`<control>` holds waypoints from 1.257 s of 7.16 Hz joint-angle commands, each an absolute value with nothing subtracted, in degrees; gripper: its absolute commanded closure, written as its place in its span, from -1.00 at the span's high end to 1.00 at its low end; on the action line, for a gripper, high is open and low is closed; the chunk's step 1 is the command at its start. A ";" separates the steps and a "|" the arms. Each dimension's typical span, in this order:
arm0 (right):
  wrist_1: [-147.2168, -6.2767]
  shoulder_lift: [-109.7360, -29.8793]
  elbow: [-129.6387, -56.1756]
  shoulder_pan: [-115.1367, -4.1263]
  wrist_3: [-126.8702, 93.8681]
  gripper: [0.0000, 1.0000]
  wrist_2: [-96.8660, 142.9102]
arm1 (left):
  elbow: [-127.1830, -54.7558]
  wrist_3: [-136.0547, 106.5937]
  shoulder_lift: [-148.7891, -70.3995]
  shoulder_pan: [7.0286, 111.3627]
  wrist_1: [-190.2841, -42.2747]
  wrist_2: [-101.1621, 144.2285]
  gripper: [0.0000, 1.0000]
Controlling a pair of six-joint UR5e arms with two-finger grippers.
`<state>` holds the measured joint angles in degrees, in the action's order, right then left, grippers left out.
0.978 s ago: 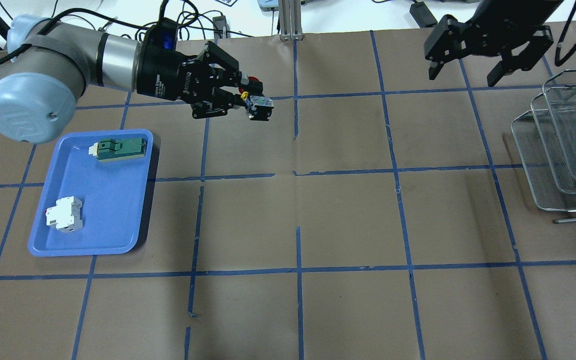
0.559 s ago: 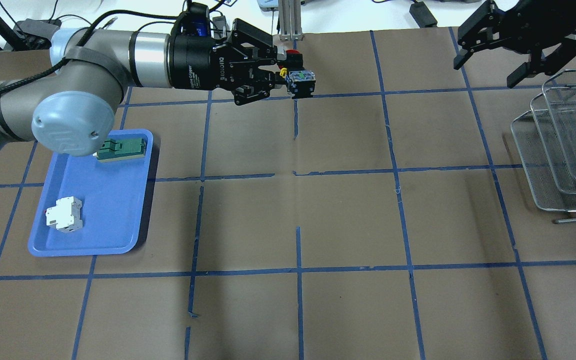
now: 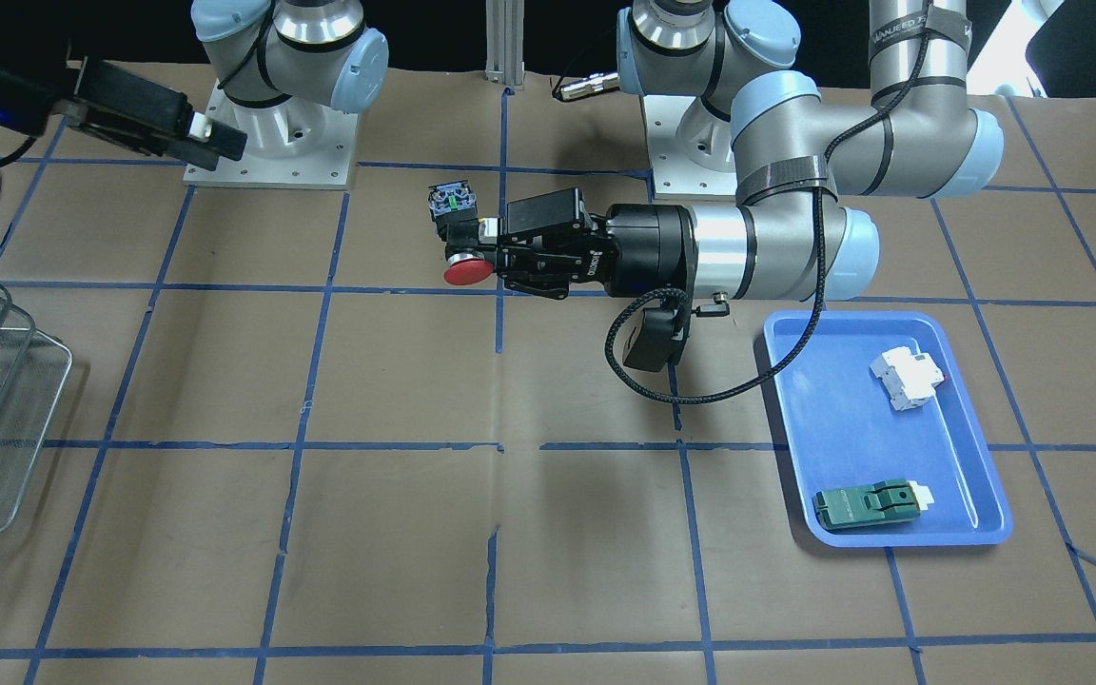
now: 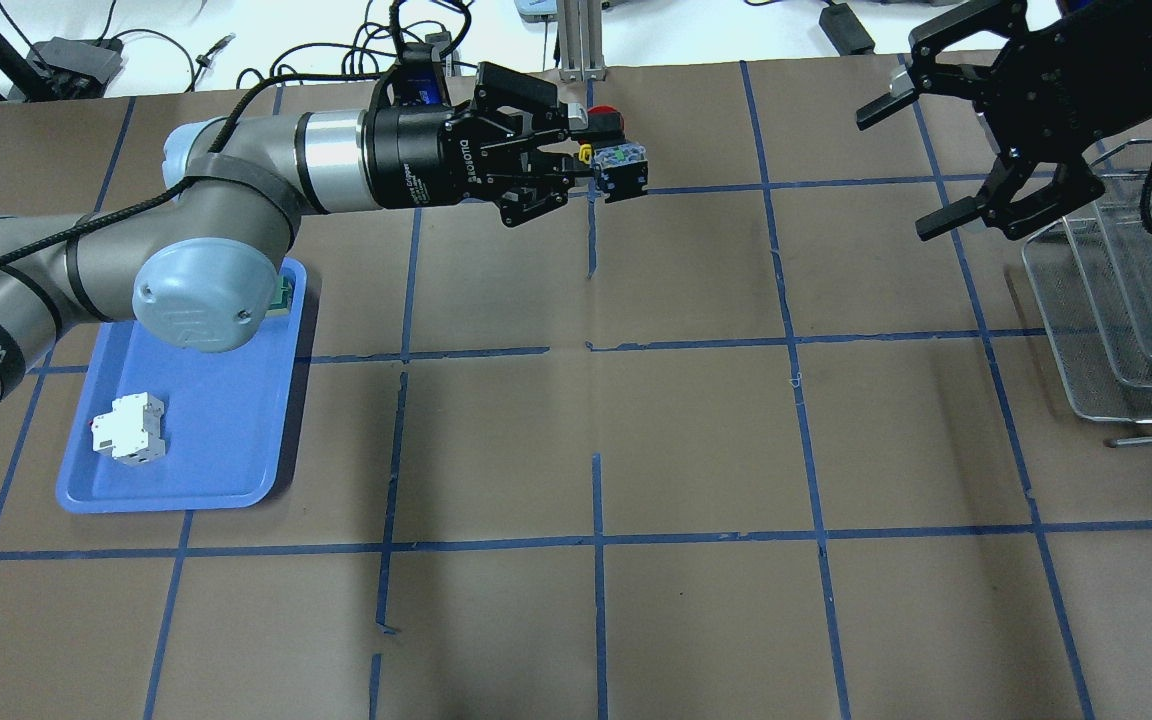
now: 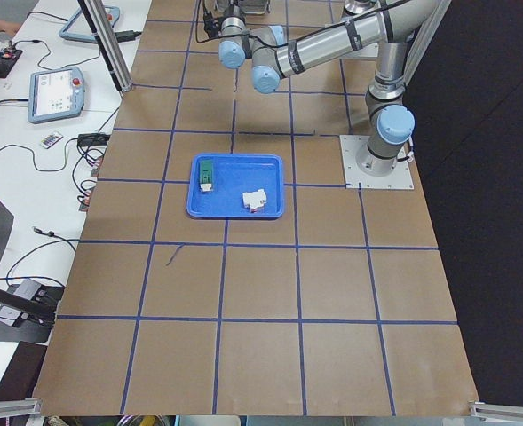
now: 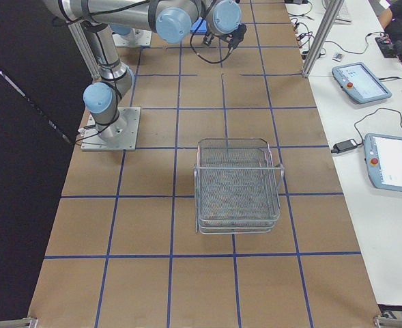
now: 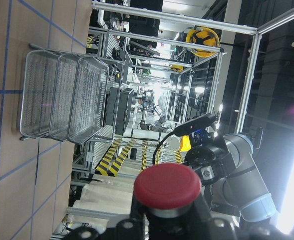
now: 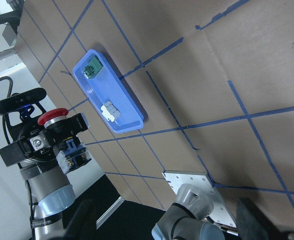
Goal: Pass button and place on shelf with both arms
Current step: 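Carry the red button toward table center with the left gripper while the right gripper approaches, then move the open right gripper toward the button held by the left gripper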
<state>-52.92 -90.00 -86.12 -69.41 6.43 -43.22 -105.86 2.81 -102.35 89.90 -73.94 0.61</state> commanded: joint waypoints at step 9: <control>-49.67 -87.71 -91.31 -76.64 29.27 1.00 -23.73 | -105.91 2.46 -101.69 90.35 -73.04 0.88 -1.00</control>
